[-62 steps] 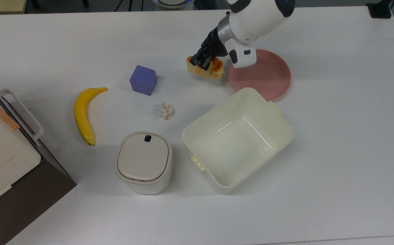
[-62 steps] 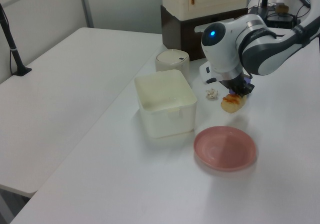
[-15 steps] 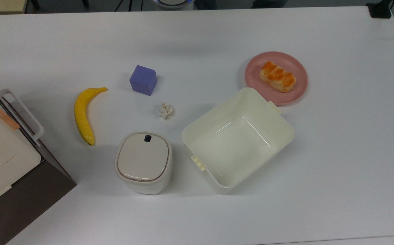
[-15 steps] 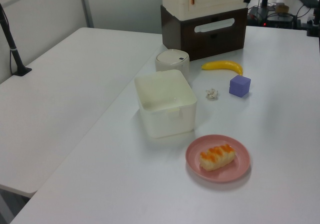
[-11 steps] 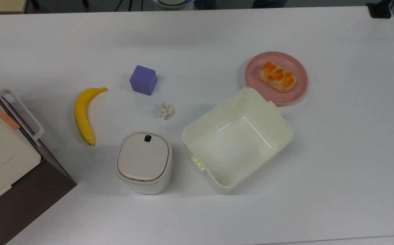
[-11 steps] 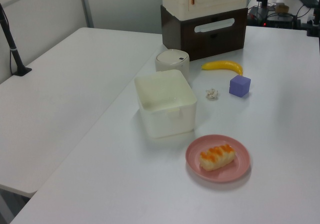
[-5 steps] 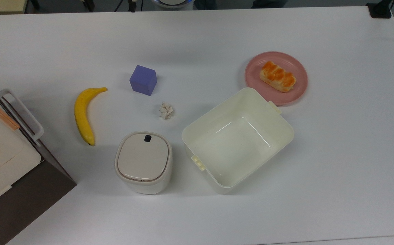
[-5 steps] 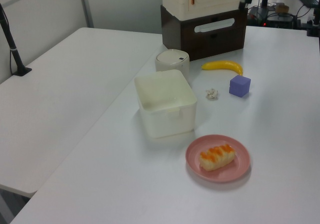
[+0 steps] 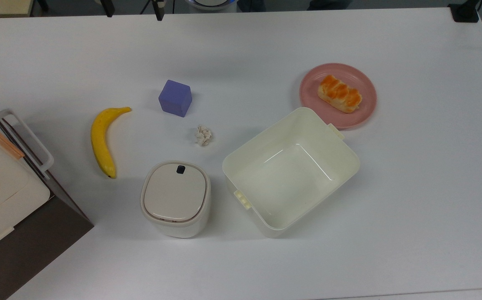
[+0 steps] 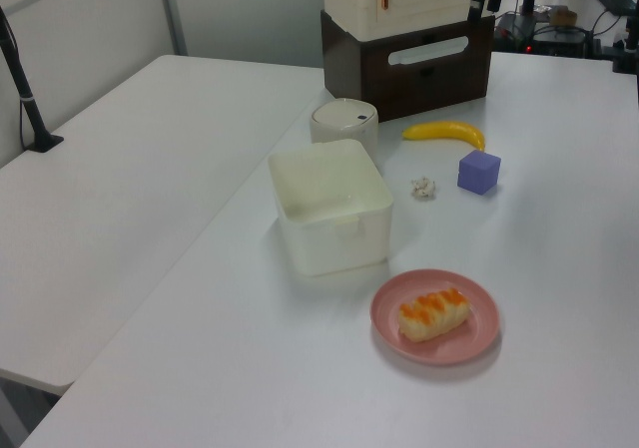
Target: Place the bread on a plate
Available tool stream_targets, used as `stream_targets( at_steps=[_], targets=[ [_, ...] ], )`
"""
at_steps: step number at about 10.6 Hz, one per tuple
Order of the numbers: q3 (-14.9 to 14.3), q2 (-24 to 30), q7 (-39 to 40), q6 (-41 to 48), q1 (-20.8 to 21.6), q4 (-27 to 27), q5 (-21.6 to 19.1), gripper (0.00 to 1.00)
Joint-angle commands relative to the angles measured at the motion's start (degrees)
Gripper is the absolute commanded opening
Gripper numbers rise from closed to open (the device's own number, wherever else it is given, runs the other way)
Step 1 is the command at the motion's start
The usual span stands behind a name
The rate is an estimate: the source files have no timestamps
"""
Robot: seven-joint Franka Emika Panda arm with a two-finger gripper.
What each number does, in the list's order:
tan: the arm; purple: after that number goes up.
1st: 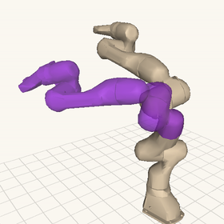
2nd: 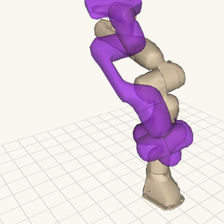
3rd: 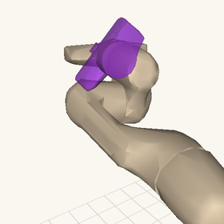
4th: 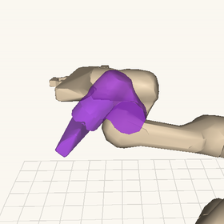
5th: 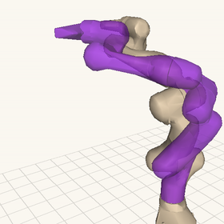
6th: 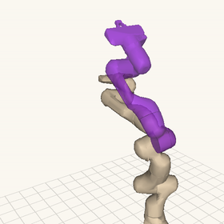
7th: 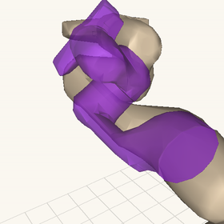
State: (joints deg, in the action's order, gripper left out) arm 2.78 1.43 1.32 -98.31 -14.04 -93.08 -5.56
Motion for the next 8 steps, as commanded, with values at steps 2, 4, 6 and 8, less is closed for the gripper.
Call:
stream_targets(
  at_steps=[2, 4, 6, 8],
  targets=[
    [-0.06, 1.11, -1.93, -0.30, 1.03, -0.70, -1.30, 1.00],
    [-0.14, 1.38, -2.80, 1.53, 1.21, -0.61, -1.21, 1.00],
    [-0.32, 1.20, -4.04, 3.20, 1.21, 0.09, -1.21, 1.00],
    [-0.93, 1.20, -1.34, 4.34, 0.94, 0.96, -1.12, 1.00]
  ],
)
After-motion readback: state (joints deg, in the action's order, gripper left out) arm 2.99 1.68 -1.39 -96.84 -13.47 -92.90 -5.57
